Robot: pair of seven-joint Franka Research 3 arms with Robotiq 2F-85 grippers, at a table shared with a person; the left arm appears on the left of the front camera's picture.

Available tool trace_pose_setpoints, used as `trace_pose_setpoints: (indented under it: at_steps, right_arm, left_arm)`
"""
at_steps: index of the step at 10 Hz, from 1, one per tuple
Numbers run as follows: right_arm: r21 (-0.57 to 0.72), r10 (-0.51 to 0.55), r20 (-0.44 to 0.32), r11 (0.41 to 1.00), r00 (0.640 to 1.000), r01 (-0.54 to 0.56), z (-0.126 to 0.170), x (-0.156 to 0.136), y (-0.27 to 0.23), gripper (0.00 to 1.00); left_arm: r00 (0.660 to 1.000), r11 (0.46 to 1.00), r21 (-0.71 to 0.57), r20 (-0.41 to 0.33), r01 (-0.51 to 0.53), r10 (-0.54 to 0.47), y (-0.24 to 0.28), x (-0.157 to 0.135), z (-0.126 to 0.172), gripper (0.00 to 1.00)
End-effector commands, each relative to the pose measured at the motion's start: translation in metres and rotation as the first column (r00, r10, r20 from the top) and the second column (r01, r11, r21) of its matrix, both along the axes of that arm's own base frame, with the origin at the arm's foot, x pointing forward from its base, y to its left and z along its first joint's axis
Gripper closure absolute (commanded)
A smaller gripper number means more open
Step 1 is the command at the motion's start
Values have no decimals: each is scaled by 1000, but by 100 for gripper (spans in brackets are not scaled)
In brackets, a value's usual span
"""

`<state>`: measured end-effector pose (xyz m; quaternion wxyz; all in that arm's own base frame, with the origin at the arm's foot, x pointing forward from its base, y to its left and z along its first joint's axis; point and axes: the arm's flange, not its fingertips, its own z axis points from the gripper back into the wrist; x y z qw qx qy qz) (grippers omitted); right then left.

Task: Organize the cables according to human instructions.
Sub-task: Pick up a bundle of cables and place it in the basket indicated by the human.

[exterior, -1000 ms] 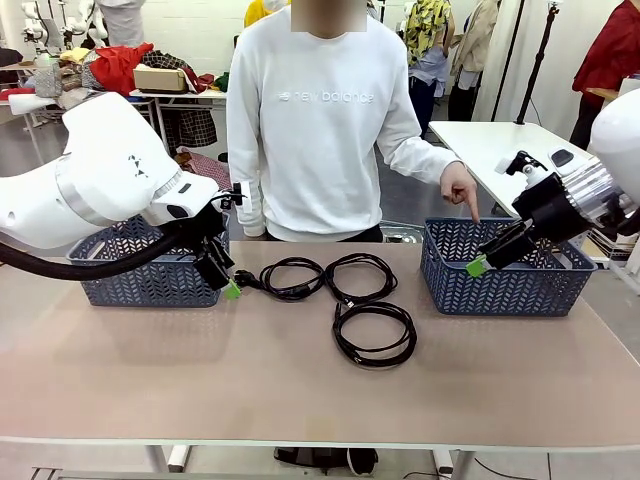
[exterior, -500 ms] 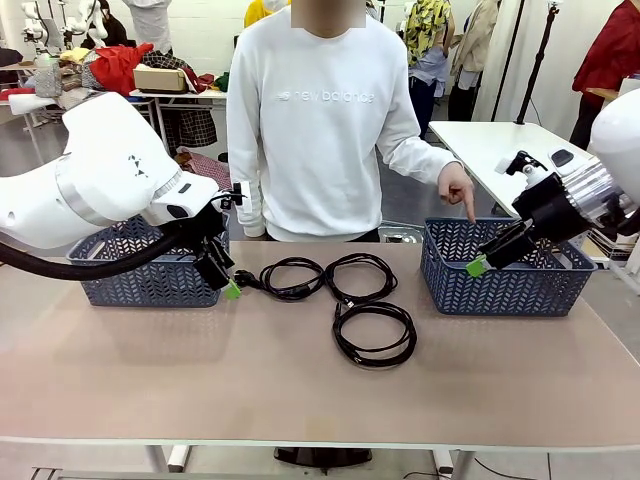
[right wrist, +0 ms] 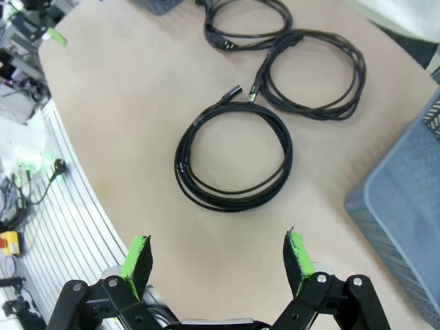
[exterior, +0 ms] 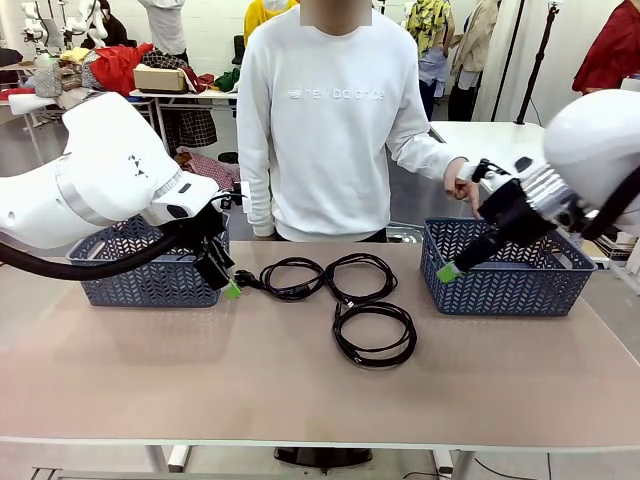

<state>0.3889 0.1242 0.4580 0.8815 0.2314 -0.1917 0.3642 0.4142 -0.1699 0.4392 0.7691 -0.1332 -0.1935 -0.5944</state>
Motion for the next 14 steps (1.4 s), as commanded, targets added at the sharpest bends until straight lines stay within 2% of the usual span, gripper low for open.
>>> trace_pose_setpoints:
  at_steps: [1,4,7,9,14]
  right_arm:
    - [-58,-83,-45,995,996,80,1,17,28,0]
    - [-168,-89,-82,983,993,74,-18,29,81,0]
    - [-307,-99,-80,949,992,70,-36,36,123,0]
    - [-317,-80,-95,947,992,46,-40,35,139,0]
    - [-298,-61,-91,954,994,31,-48,29,134,0]
  left_arm:
    - [1000,1000,-1,2,-4,4,2,2,1,0]
    - [1000,1000,-1,2,-4,4,2,2,1,0]
    - [1000,1000,-1,2,-4,4,2,2,1,0]
    - [1000,1000,-1,2,-4,4,2,2,1,0]
    - [1000,1000,-1,2,-4,4,2,2,1,0]
